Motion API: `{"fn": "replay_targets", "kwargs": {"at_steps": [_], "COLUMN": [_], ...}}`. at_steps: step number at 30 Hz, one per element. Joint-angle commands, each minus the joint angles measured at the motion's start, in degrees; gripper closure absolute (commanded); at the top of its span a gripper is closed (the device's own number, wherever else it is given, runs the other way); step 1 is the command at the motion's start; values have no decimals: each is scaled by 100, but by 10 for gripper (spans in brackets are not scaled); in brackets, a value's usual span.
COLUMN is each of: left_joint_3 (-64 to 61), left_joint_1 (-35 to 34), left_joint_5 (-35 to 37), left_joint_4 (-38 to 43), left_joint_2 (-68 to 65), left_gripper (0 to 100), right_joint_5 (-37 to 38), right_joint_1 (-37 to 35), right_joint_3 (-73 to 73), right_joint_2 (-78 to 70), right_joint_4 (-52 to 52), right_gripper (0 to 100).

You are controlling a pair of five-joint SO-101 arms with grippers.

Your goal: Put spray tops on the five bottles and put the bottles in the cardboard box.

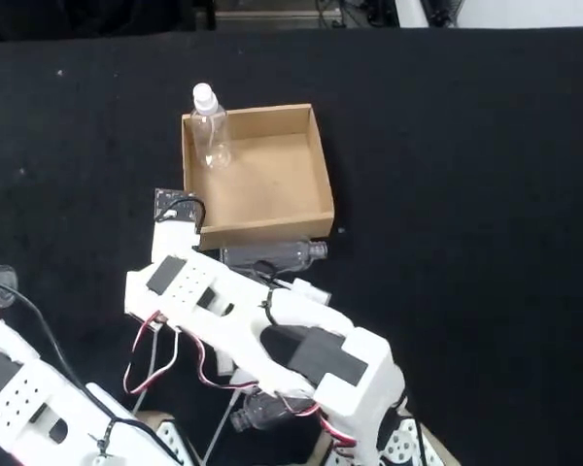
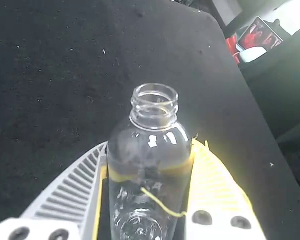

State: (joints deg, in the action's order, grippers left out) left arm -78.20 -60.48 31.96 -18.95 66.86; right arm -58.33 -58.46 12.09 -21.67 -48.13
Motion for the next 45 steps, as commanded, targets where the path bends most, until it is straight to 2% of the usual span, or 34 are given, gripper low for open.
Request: {"fn": "replay_targets", "kwargs": {"at_steps": [1, 8, 13, 19, 23, 27, 29, 32, 37, 41, 45], "left_joint_3": [84, 84, 92, 92, 92, 127, 127, 119, 312, 576, 435], "left_joint_1": [-66, -22, -13, -4, 40, 462, 646, 910, 1402, 1956, 2475], "left_joint_5": [18, 18, 18, 18, 18, -18, -325, -791, -958, -967, -1011], "left_joint_4": [167, 167, 167, 167, 167, 114, 114, 97, -492, -1380, -1547], "left_joint_2": [132, 132, 141, 141, 141, 141, 141, 141, 308, 1064, 2198], "left_gripper": [916, 916, 916, 916, 916, 916, 916, 916, 916, 914, 912], "right_joint_5": [0, 220, 1618, 2884, 3815, 5178, 5591, 5829, 6242, 6514, 6980], "right_joint_1": [9, 35, 176, 211, 325, 651, 1037, 1881, 3358, 4668, 6075], "right_joint_3": [-338, -303, -303, -233, 382, 1095, 1226, 1156, 549, -92, -101], "right_joint_2": [92, 954, 1499, 2712, 3846, 4998, 5525, 6158, 6624, 6633, 6633], "right_joint_4": [-176, -721, -967, -1266, -1143, -1046, -1099, -1530, -2523, -3077, -2796], "right_gripper": [931, 928, 931, 931, 931, 931, 930, 930, 931, 931, 931]}}
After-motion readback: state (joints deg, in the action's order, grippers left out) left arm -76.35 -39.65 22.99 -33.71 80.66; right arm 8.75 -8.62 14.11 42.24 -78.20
